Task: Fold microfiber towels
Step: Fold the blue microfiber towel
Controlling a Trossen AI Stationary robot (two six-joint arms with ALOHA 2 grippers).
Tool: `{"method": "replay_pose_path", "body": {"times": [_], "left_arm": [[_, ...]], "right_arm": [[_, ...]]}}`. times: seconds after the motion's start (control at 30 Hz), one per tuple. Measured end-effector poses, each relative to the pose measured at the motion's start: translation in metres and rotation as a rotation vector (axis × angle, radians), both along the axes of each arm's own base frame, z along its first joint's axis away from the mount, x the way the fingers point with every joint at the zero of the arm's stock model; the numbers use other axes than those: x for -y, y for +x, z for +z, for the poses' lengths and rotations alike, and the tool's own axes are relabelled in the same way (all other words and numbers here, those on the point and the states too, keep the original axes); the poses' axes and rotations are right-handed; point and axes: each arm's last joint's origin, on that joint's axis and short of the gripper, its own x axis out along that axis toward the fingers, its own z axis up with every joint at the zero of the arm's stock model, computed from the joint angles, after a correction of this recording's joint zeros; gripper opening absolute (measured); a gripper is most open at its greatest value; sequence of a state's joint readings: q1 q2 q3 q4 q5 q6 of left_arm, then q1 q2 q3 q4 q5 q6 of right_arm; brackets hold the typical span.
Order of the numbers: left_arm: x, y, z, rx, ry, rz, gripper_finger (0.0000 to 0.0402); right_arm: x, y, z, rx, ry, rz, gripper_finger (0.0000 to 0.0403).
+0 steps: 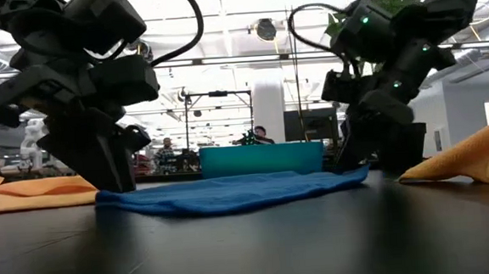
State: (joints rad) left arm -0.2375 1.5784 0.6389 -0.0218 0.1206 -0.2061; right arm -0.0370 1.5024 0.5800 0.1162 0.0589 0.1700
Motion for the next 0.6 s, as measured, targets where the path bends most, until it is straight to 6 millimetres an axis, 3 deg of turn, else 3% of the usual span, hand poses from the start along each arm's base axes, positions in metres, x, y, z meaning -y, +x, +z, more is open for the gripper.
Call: {"method": "replay_pose_path", "body": {"times": [0.37,0.6], "left_arm": [[0.002,-0.005,0.005,-0.006,-0.005,-0.082,0.0127],[0.001,-0.017,0.028,0.013,0.025,-0.022,0.0127]], "right_arm": [[0.028,0.005,0.011,0.116,-0.084,-0.025,0.0105],[0.007,0.006,0.022,0.169,-0.049,0.049,0.0105]]}}
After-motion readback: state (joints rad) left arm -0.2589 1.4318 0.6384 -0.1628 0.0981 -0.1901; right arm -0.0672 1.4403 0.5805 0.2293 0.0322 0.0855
